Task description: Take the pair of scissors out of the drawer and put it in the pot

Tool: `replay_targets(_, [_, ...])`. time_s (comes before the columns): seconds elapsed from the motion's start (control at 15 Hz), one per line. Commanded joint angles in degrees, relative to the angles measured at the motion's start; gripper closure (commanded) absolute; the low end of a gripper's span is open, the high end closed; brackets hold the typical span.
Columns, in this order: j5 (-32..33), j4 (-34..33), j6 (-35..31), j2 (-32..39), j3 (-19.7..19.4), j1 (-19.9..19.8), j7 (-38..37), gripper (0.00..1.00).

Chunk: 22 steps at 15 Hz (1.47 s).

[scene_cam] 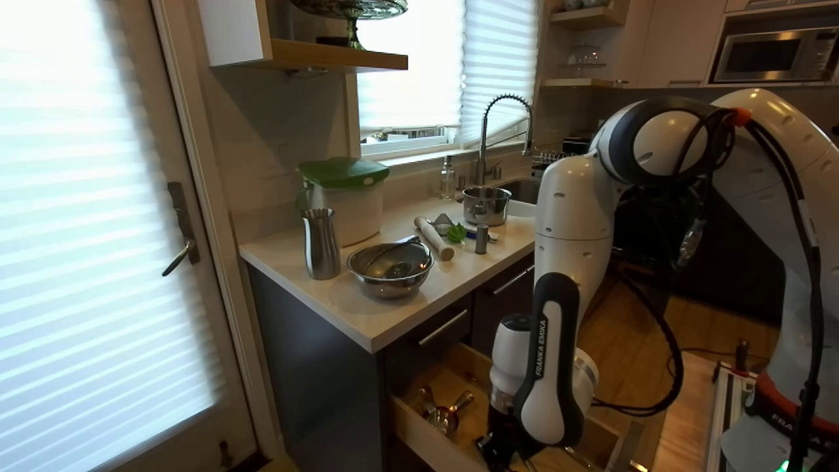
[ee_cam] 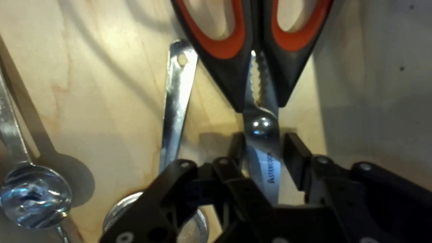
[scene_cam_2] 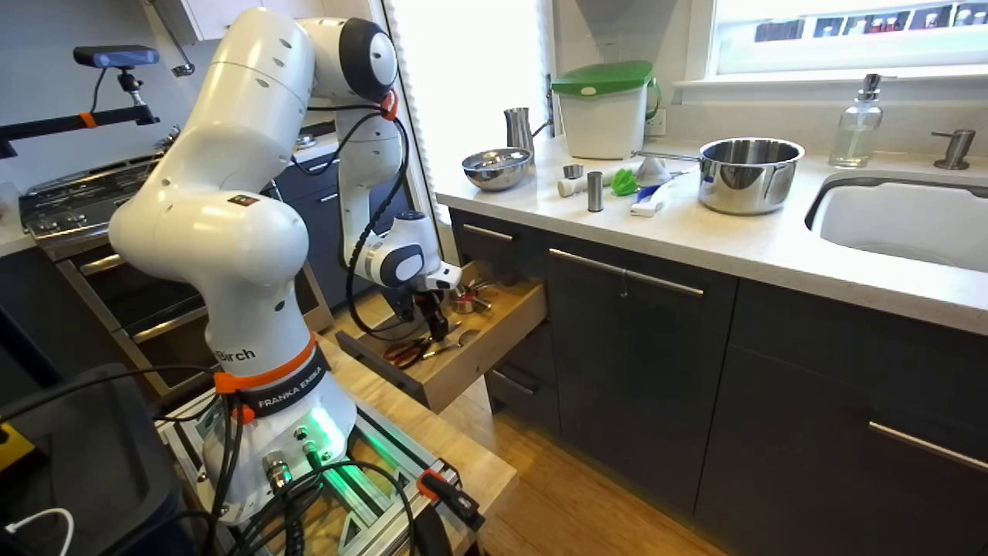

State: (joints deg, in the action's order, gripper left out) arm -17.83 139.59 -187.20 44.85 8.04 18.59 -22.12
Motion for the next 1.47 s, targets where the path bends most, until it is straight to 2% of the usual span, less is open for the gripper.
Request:
replay_targets(0.0, [-0.38, 0.55, 1.63, -1.09, -0.73, 1.14, 0.29, 0.95])
replay_targets(0.27, [-0.82, 5.21, 3.66, -6.71, -0.88, 1.46, 0.02, 0.94])
replay_targets(0.6, [-1.8, 13.59, 6.17, -16.66, -3.63, 5.58, -2.05, 0.94])
replay_targets(0.8, [-3.42, 19.48, 5.88, -24.32, -9.83, 12.52, -5.45, 0.94])
replay_targets(0.93, [-4.43, 23.01, 4.9, -27.85, -17.68, 21.14, -8.15, 0.94])
replay_targets(1.0, [-3.8, 17.89, 5.95, -22.92, -21.65, 24.32, -8.25, 0.94])
replay_targets(1.07, [-2.55, 19.02, 4.05, -23.37, -15.3, 17.15, -6.39, 0.74])
replay_targets(1.2, [-2.47, 18.56, 4.96, -23.69, -20.14, 22.31, -7.51, 0.74])
replay_targets(1.27, [-2.49, 18.16, 5.06, -23.39, -20.7, 23.02, -7.84, 0.94])
replay_targets(1.33, [-2.78, 17.94, 4.15, -23.49, -20.33, 22.56, -7.85, 0.94])
replay_targets(1.4, [-3.41, 17.89, 3.01, -23.5, -21.68, 23.87, -7.97, 0.94])
